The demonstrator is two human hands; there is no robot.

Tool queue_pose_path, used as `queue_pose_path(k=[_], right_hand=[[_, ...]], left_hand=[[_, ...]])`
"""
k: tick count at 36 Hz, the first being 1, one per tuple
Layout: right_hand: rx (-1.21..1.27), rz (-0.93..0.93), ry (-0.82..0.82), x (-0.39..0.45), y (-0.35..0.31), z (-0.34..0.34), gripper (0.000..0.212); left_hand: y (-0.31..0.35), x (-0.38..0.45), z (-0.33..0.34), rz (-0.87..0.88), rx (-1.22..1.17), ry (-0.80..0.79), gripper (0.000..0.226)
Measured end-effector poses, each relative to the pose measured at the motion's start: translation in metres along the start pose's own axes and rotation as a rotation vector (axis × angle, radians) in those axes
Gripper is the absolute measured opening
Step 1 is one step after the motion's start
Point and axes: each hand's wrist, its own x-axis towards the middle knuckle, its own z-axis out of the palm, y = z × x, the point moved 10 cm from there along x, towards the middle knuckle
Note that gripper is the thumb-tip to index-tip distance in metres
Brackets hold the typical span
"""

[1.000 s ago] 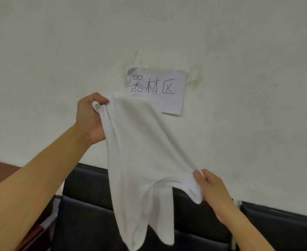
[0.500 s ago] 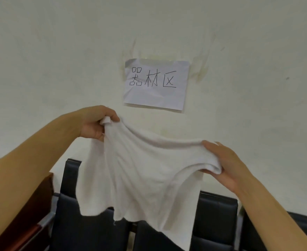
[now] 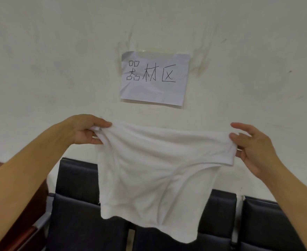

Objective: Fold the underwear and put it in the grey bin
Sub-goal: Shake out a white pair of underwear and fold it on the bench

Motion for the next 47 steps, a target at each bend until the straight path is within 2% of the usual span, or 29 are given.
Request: queue_pose_path(k=[3, 6, 8, 11, 13, 17, 21, 23, 26, 31, 33, 35, 36, 38, 40, 41, 44, 47], right_hand=[[-0.127, -0.089, 0.133, 0.005, -0.009, -0.017, 0.027], [-0.252, -0.192, 0.251, 0.006, -0.021, -0.031, 0.032], [-0.359, -0.256, 0.285, 0.004, -0.03, -0.034, 0.032], [-0.481, -0.277, 0.276, 0.002, -0.039, -0.033, 0.03], [-0.566, -0.241, 0.235, 0.002, -0.041, -0.033, 0.029], [-0.69, -0.109, 0.106, 0.002, -0.036, -0.032, 0.031], [-0.608, -0.005, 0.012, -0.006, -0.03, -0.032, 0.028], [-0.53, 0.036, 0.033, -0.01, -0.027, -0.036, 0.028], [-0.557, 0.06, 0.099, -0.013, -0.025, -0.045, 0.031], [-0.612, 0.198, 0.001, -0.025, -0.02, -0.042, 0.026], [-0.576, 0.3, -0.133, -0.034, -0.016, -0.033, 0.017], [-0.477, 0.418, -0.317, -0.049, -0.011, -0.02, 0.02], [-0.475, 0.453, -0.401, -0.058, -0.01, -0.016, 0.025], [-0.579, 0.473, -0.521, -0.069, -0.01, -0.017, 0.029], [-0.689, 0.468, -0.569, -0.076, -0.009, -0.022, 0.033], [-0.754, 0.45, -0.569, -0.077, -0.009, -0.026, 0.032], [-0.886, 0.367, -0.504, -0.08, -0.019, -0.033, 0.023], [-0.798, 0.333, -0.436, -0.084, -0.028, -0.04, 0.015]], left_hand=[[0.0, 0.002, 0.001, -0.002, -0.024, -0.045, 0.044], [0.005, 0.001, 0.007, 0.042, -0.046, -0.072, 0.028], [0.01, 0.0, 0.013, 0.085, -0.068, -0.087, 0.025], [0.02, -0.003, 0.021, 0.156, -0.085, -0.12, 0.031], [0.024, -0.005, 0.025, 0.187, -0.106, -0.134, 0.029], [0.03, -0.011, 0.029, 0.256, -0.149, -0.143, 0.009], [0.035, -0.018, 0.031, 0.293, -0.185, -0.133, 0.006], [0.035, -0.021, 0.034, 0.301, -0.194, -0.134, 0.008], [0.03, -0.023, 0.035, 0.288, -0.204, -0.131, 0.01], [0.024, -0.025, 0.031, 0.283, -0.222, -0.128, 0.019], [0.024, -0.028, 0.027, 0.288, -0.193, -0.117, 0.038], [0.025, -0.034, 0.023, 0.306, -0.124, -0.101, 0.058], [0.025, -0.037, 0.02, 0.316, -0.103, -0.092, 0.057], [0.023, -0.039, 0.014, 0.33, -0.091, -0.057, 0.036], [0.021, -0.043, 0.009, 0.344, -0.043, -0.037, 0.01], [0.019, -0.046, 0.007, 0.347, -0.02, -0.037, 0.005], [0.011, -0.052, 0.0, 0.325, 0.02, -0.06, 0.01], [0.005, -0.058, -0.001, 0.318, 0.038, -0.082, 0.012]])
